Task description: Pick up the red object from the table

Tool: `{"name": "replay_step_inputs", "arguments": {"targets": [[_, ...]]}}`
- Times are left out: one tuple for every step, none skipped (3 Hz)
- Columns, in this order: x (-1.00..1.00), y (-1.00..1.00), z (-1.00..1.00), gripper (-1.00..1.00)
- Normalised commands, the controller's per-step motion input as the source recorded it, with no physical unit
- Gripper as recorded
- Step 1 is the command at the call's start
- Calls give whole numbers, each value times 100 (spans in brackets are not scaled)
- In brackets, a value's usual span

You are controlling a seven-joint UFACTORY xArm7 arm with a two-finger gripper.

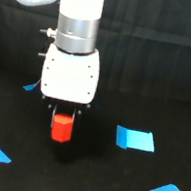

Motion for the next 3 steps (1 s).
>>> {"name": "replay_step_inputs", "arguments": {"targets": [[-9,13,72,-100],[-31,32,77,-100],[-19,25,77,-100]]}}
